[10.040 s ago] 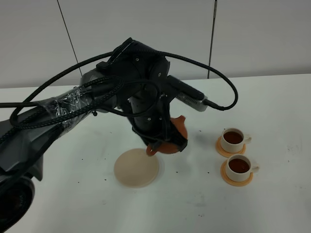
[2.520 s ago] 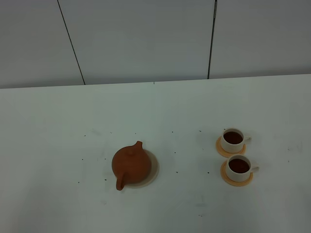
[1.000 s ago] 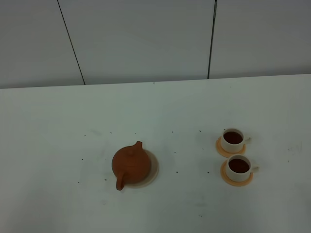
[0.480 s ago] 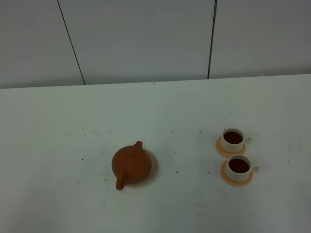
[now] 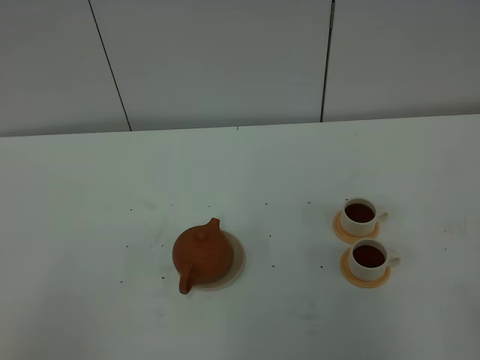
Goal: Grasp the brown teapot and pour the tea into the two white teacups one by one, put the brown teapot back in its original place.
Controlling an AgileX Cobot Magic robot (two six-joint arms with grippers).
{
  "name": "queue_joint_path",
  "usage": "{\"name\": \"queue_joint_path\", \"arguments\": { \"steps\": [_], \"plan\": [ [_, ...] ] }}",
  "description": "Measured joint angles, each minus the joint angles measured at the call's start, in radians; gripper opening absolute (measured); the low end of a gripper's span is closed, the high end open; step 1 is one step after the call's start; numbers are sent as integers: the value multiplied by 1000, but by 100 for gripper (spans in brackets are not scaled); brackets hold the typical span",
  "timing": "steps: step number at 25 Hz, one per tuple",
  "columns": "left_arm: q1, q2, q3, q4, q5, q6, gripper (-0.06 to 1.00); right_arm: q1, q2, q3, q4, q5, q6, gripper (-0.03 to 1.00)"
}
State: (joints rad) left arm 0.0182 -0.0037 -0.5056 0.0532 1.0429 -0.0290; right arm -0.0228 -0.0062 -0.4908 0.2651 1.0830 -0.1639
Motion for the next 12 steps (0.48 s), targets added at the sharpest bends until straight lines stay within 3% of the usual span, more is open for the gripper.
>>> {"name": "queue_joint_path", "arguments": {
  "steps": [12],
  "plan": [
    [0,0,0,0,0,0,55,0,0,0,0,0,0,27]
  ]
}}
